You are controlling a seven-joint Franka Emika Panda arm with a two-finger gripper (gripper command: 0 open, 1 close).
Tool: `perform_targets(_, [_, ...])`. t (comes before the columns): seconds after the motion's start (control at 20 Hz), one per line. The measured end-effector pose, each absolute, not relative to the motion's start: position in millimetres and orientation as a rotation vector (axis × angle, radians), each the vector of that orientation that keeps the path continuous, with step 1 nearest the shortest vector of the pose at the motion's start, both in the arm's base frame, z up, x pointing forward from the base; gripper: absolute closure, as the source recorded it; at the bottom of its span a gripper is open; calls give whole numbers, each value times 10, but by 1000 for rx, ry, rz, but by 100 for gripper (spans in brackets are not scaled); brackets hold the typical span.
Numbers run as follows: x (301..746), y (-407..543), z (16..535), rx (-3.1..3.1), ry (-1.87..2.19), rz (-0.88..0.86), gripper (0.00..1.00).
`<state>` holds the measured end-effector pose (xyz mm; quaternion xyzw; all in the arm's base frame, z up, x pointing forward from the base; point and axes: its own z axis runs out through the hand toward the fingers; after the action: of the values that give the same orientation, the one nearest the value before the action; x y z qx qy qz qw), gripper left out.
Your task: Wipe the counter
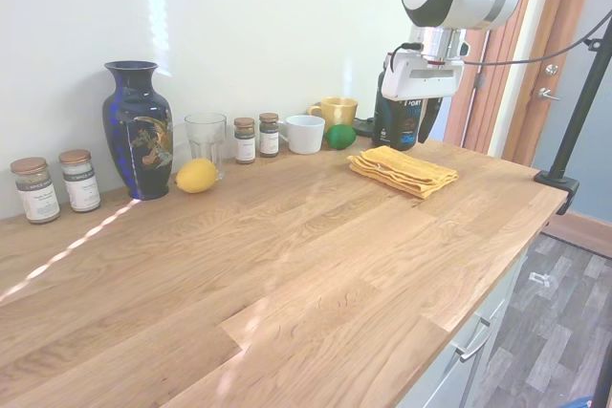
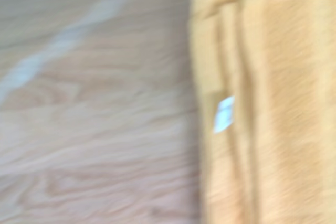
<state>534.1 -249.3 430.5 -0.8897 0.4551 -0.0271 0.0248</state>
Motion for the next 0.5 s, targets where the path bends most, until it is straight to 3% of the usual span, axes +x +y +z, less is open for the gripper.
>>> perform_targets(0.5, [5590,-3146,4228,-2768,1384,-80,0])
